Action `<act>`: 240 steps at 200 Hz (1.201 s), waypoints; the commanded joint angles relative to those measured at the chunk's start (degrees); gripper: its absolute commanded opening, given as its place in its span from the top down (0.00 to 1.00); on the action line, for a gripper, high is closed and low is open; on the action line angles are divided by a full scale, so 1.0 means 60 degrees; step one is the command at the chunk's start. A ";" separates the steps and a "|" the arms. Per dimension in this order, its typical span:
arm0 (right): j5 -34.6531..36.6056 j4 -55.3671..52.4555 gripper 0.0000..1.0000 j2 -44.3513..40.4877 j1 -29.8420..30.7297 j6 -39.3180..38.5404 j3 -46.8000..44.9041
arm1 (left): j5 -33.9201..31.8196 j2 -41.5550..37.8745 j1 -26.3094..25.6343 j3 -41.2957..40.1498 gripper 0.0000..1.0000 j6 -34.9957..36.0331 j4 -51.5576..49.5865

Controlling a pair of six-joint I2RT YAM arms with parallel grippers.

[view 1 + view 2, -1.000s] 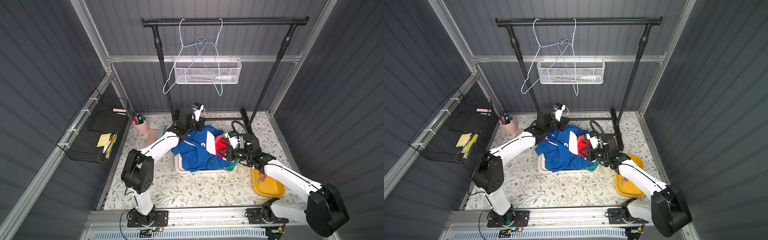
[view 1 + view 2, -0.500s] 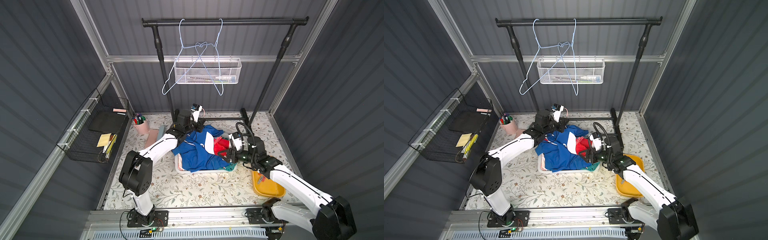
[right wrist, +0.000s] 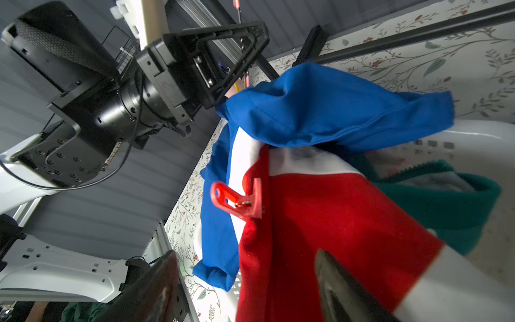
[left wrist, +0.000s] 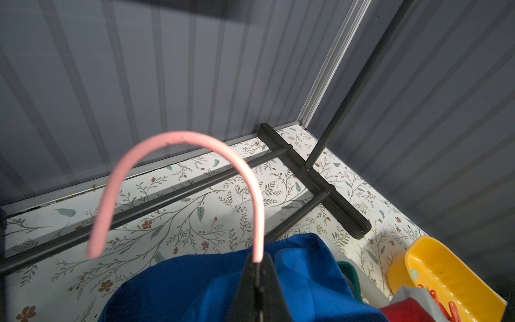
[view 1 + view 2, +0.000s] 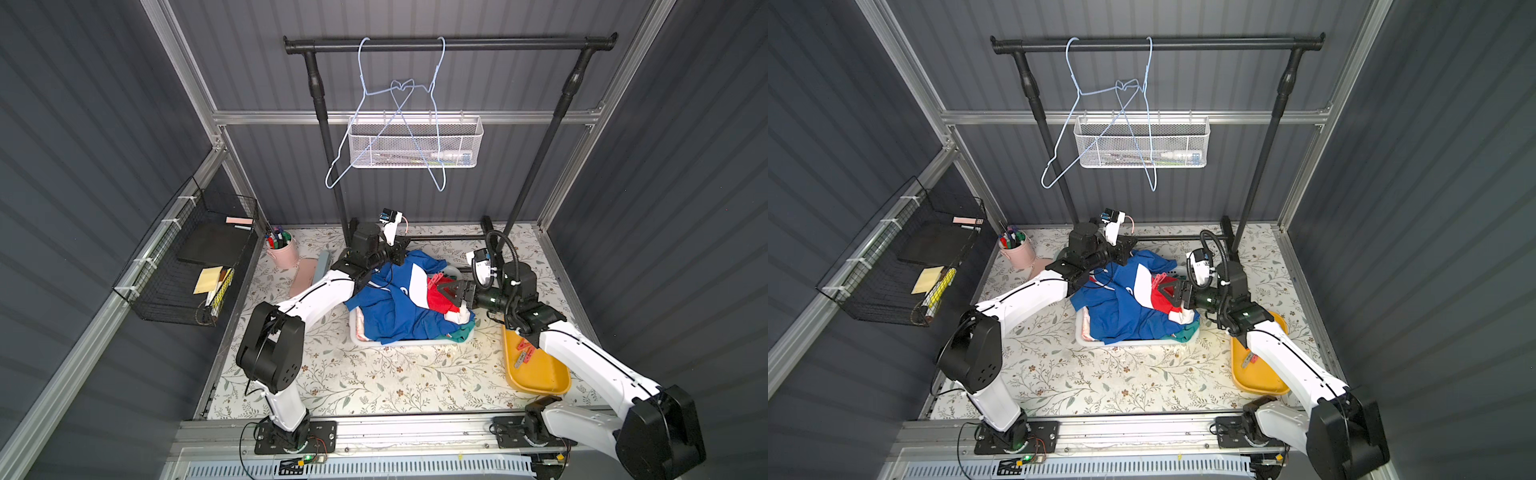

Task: Remove the clothespins securing jackets to the hanger
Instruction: Adjust the hanger, then remove the clothespin from the hanger.

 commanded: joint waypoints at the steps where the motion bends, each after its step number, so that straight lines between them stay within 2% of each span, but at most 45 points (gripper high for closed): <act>1: 0.0045 0.0381 0.20 0.0092 0.0205 0.0215 0.0496 | 0.0113 -0.0162 -0.0012 -0.0245 1.00 -0.0221 -0.0107; 37: 0.0769 0.0077 0.22 0.0653 0.0507 -0.0077 0.1093 | 0.0172 -0.0185 -0.0011 -0.0267 1.00 -0.0221 -0.0041; 65: 0.1125 -0.0203 0.32 0.1319 0.0621 -0.0187 0.1578 | 0.0206 -0.0207 -0.0008 -0.0311 1.00 -0.0220 0.0014; 102: 0.1339 -0.0432 0.46 0.1503 0.0796 -0.0354 0.1832 | 0.0235 -0.0221 -0.0012 -0.0335 1.00 -0.0169 0.0001; 206: 0.1784 -0.0330 0.65 0.1461 0.0947 -0.0282 0.1767 | 0.0380 -0.0252 -0.0012 -0.0558 1.00 -0.0173 0.0182; 223: 0.1800 -0.0308 0.70 0.1481 0.0947 -0.0267 0.1779 | 0.0395 -0.0266 -0.0010 -0.0625 1.00 -0.0201 0.0224; 240: 0.1786 -0.0297 0.81 0.1534 0.0947 -0.0225 0.1797 | 0.0411 -0.0294 -0.0005 -0.0674 1.00 -0.0194 0.0249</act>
